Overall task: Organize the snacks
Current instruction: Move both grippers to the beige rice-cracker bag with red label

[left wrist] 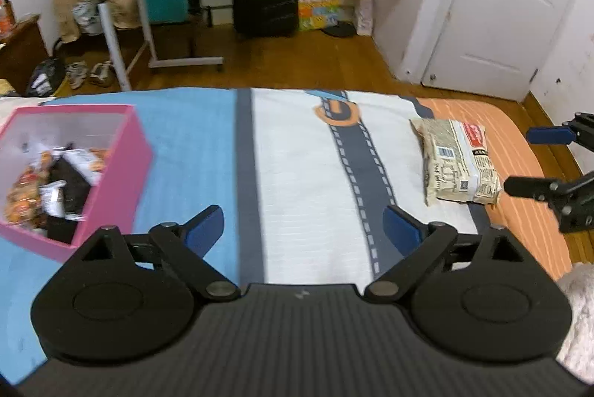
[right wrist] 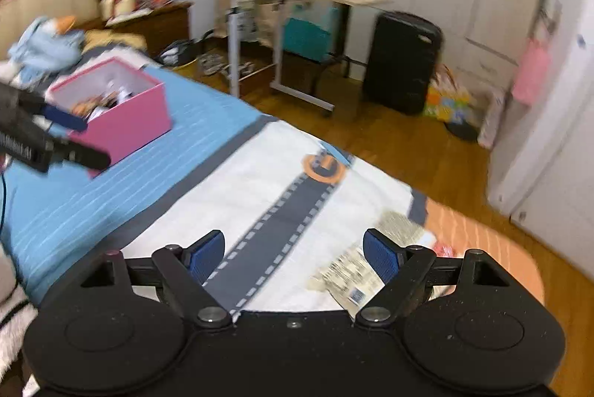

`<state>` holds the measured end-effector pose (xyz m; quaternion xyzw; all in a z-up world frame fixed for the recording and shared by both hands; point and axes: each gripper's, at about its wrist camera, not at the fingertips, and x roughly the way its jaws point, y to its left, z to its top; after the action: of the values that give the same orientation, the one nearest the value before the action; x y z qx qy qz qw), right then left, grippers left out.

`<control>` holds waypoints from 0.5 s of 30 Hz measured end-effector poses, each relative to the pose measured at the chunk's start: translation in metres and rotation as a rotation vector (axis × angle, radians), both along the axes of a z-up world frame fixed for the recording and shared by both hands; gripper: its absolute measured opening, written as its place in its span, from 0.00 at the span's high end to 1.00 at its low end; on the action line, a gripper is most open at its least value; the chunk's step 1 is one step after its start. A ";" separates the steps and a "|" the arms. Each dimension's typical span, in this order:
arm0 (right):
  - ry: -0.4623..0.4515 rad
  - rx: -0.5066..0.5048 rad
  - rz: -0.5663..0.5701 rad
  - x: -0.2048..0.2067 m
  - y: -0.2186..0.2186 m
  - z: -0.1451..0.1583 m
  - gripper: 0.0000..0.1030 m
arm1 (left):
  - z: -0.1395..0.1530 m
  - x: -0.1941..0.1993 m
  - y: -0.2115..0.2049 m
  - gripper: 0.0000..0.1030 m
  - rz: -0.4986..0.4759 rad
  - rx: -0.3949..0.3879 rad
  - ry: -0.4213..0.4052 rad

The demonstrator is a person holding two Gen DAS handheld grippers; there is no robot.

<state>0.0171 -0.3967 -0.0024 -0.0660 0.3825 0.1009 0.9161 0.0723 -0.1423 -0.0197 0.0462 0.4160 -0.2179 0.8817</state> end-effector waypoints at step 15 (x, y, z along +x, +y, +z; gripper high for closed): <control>0.052 0.254 -0.241 0.004 -0.119 -0.074 0.17 | -0.067 0.055 -0.085 0.06 -0.170 -0.164 0.308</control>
<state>0.0209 -0.5159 -0.0760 0.0991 0.3956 0.0394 0.9122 0.1275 -0.2269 -0.0865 -0.0247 0.5215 -0.3294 0.7868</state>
